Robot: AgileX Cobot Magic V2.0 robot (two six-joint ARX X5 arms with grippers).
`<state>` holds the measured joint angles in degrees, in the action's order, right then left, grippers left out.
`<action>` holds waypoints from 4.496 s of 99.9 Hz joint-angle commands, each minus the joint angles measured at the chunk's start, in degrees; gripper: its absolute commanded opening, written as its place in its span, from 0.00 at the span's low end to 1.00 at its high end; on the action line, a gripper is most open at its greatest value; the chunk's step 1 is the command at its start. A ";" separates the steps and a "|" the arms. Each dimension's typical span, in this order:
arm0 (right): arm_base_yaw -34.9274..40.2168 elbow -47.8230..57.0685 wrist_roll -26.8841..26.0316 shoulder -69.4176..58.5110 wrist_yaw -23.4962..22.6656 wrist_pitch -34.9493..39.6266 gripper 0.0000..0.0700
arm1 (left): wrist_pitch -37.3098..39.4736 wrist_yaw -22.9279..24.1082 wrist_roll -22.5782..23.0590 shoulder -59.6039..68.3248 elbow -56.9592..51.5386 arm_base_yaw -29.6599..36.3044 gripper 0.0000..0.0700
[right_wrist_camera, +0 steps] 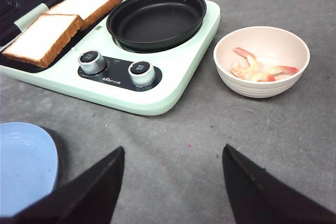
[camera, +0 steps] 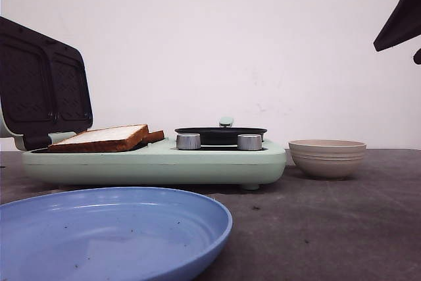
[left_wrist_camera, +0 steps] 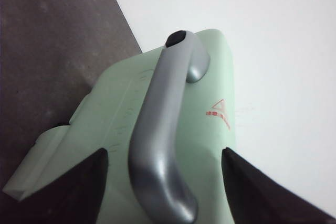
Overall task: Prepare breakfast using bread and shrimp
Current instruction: 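Pull the press lid down over the bread with the left gripper, then lower the right gripper to the cream bowl rim and grasp it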
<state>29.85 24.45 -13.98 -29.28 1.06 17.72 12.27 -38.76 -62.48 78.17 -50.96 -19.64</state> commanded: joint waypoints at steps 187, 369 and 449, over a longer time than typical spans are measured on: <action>0.35 0.20 -1.99 -0.20 0.02 -0.55 0.51 | -8.79 11.80 24.98 2.75 -0.87 21.79 0.01; 0.35 0.20 -2.16 -0.20 0.02 -0.17 0.51 | -15.67 23.71 36.26 12.04 -2.84 38.75 0.58; 0.35 0.28 -2.34 -0.15 -2.78 0.59 0.51 | -24.81 26.43 47.10 -7.65 -16.33 38.34 0.62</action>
<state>29.85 24.45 -15.49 -29.28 -0.93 18.63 -10.41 -14.90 -21.30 72.10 -66.63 18.63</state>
